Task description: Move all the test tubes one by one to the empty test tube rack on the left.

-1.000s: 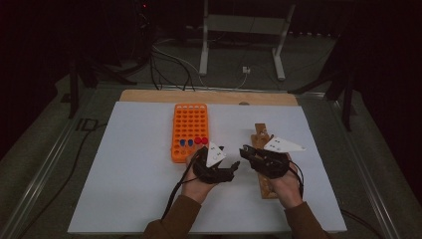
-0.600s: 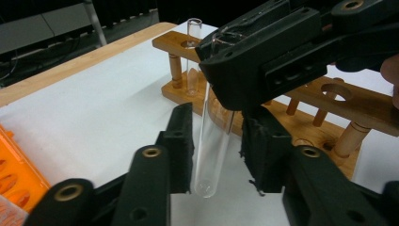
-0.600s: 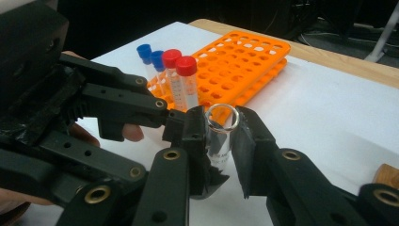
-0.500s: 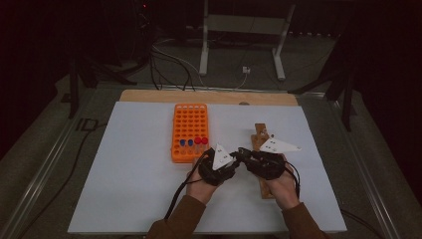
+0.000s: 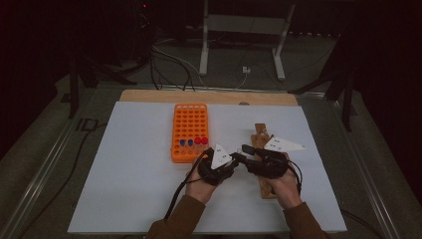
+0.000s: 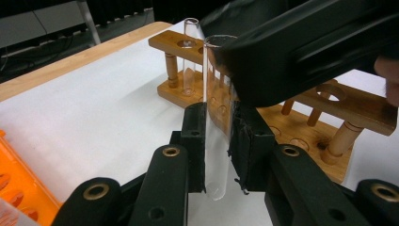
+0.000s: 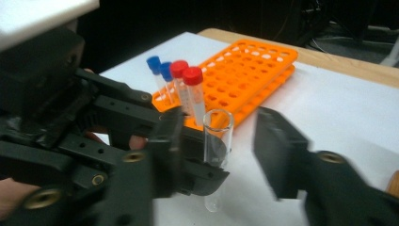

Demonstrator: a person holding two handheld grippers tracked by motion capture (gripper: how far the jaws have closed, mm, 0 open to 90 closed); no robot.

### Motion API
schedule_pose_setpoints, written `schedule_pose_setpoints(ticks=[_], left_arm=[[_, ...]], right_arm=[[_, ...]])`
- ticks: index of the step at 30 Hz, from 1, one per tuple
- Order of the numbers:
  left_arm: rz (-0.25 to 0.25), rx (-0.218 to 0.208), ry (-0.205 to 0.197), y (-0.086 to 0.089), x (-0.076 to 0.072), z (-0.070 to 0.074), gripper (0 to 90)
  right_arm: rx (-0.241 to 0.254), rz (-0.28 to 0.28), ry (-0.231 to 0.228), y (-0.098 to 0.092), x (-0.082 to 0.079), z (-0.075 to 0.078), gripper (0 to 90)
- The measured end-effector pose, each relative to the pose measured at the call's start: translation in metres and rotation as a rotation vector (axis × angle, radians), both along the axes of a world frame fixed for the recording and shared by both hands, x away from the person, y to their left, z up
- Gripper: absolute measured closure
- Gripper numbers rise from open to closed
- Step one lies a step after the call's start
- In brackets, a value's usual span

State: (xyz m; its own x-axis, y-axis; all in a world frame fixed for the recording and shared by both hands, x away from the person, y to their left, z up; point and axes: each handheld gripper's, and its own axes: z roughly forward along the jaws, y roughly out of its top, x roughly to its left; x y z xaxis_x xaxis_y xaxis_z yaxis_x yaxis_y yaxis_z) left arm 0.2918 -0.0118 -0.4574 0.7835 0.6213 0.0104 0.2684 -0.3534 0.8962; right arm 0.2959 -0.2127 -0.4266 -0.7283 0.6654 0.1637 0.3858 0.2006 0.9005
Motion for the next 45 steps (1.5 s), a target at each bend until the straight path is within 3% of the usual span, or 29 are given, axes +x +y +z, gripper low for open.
schedule_pose_setpoints(ticks=[6, 13, 24, 30, 37, 45], left_arm=[[0.026, -0.032, 0.011, 0.012, 0.001, 0.001, 76.6], [0.047, -0.068, 0.019, 0.031, 0.0, 0.003, 76.5], [0.085, -0.104, 0.011, 0.069, -0.005, 0.006, 76.4], [0.106, -0.129, -0.001, 0.087, -0.007, 0.009, 76.4], [0.141, -0.165, -0.011, 0.108, -0.006, 0.016, 76.3], [0.197, -0.171, -0.027, 0.133, -0.005, 0.019, 76.2]], right_arm=[[0.031, -0.034, -0.026, -0.009, 0.0, 0.005, 32.0], [-0.017, -0.118, -0.029, -0.016, 0.002, 0.005, 15.7], [-0.049, -0.173, -0.036, -0.025, 0.003, 0.005, 10.3], [-0.056, -0.178, -0.033, -0.03, 0.003, 0.006, 2.5], [-0.037, -0.2, -0.043, -0.038, 0.0, 0.007, 0.1], [-0.022, -0.213, -0.038, -0.042, 0.0, 0.006, 0.1]])
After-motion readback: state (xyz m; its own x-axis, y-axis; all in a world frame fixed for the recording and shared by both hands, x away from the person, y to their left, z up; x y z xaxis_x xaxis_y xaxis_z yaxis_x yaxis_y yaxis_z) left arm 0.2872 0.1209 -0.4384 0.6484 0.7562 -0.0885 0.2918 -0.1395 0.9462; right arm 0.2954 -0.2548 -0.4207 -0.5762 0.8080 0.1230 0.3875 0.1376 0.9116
